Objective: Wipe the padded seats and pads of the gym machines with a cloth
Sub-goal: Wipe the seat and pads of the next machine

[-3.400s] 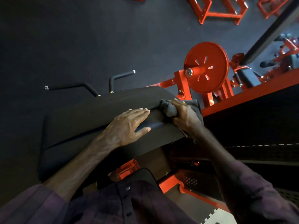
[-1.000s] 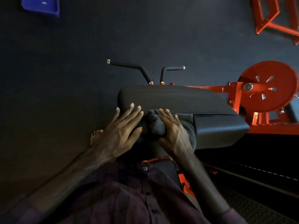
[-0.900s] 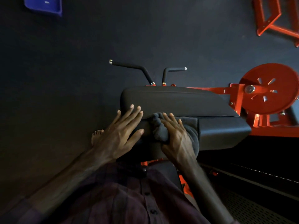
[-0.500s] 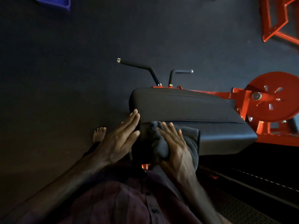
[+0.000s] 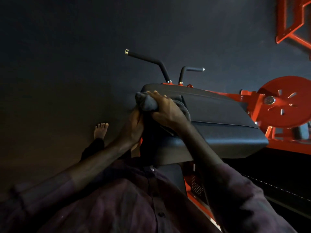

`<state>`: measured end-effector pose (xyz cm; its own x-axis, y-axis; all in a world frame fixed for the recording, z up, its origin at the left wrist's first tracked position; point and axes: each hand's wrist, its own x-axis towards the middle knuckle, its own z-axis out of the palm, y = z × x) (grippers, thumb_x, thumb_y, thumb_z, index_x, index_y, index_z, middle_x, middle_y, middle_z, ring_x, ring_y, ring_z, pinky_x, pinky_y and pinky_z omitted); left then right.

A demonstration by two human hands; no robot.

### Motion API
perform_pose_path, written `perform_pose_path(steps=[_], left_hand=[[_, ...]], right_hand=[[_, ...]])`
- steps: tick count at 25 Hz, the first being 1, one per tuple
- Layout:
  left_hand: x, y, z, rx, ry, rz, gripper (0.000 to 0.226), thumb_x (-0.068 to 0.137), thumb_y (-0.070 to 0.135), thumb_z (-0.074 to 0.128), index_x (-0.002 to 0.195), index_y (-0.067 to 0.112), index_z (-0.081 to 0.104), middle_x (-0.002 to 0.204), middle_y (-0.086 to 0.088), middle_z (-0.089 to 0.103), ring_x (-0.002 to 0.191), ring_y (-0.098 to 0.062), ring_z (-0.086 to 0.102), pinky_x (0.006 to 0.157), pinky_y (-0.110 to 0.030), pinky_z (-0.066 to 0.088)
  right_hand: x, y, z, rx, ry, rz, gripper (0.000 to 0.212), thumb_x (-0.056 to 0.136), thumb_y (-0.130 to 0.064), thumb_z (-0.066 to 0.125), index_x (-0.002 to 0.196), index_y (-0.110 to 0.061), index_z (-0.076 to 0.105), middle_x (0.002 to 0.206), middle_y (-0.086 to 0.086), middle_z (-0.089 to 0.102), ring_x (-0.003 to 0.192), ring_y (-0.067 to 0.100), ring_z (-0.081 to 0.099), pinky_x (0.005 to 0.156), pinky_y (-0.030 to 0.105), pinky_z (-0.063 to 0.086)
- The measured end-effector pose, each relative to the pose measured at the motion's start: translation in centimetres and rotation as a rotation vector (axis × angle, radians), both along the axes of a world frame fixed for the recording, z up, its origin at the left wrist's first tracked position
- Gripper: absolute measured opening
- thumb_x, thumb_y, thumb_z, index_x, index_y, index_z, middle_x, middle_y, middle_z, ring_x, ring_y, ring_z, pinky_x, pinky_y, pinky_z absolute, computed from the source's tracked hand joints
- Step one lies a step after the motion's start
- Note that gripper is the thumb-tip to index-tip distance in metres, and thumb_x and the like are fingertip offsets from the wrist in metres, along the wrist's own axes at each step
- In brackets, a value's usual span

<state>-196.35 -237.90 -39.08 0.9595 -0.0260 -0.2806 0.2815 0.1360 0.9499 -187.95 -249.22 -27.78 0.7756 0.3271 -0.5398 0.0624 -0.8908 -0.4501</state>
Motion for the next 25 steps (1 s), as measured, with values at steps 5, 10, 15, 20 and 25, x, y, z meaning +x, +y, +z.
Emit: perform_pose_path(steps=[5, 10, 15, 20, 25], left_hand=[[0.2, -1.3, -2.2, 0.021, 0.126, 0.071, 0.064, 0.106, 0.036, 0.041, 0.159, 0.002, 0.033, 0.168, -0.013, 0.031, 0.160, -0.027, 0.026, 0.132, -0.034, 0.019], [0.4, -2.5, -2.9, 0.010, 0.157, 0.101, 0.071, 0.105, 0.042, 0.038, 0.161, 0.000, 0.030, 0.170, -0.018, 0.028, 0.160, -0.028, 0.024, 0.132, -0.041, 0.019], [2.2, -2.4, -3.4, 0.053, 0.120, 0.087, 0.071, 0.103, 0.044, 0.040, 0.159, 0.001, 0.031, 0.170, -0.013, 0.023, 0.161, -0.024, 0.020, 0.133, -0.038, 0.015], [2.9, -2.9, -3.4, 0.046, 0.165, 0.085, 0.066, 0.104, 0.033, 0.041, 0.160, -0.002, 0.030, 0.172, -0.016, 0.020, 0.160, -0.019, 0.017, 0.131, -0.029, 0.012], [4.1, -1.8, -2.5, 0.161, 0.164, -0.059, 0.070, 0.102, 0.032, 0.034, 0.164, 0.001, 0.021, 0.175, -0.012, 0.006, 0.161, -0.016, 0.003, 0.122, -0.008, 0.001]], right_hand=[[-2.4, -2.6, 0.3, -0.071, 0.038, -0.089, 0.089, 0.073, -0.025, 0.052, 0.160, -0.017, 0.039, 0.165, 0.007, 0.041, 0.157, 0.027, 0.029, 0.130, 0.047, 0.017], [0.4, -2.2, -1.4, -0.060, 0.085, -0.083, 0.089, 0.074, -0.025, 0.052, 0.161, -0.014, 0.038, 0.166, 0.009, 0.039, 0.157, 0.026, 0.028, 0.130, 0.046, 0.014], [-2.6, -3.3, 0.3, -0.090, 0.056, -0.097, 0.088, 0.073, -0.022, 0.052, 0.160, -0.017, 0.039, 0.165, 0.008, 0.040, 0.157, 0.026, 0.030, 0.130, 0.046, 0.017], [0.4, -3.9, -1.2, -0.136, 0.019, -0.209, 0.080, 0.082, -0.013, 0.061, 0.159, -0.015, 0.041, 0.163, 0.010, 0.044, 0.154, 0.031, 0.035, 0.128, 0.050, 0.022], [-3.6, -5.3, 0.4, -0.043, 0.039, -0.075, 0.087, 0.074, -0.017, 0.056, 0.159, -0.020, 0.042, 0.164, 0.002, 0.042, 0.156, 0.019, 0.029, 0.131, 0.042, 0.015]])
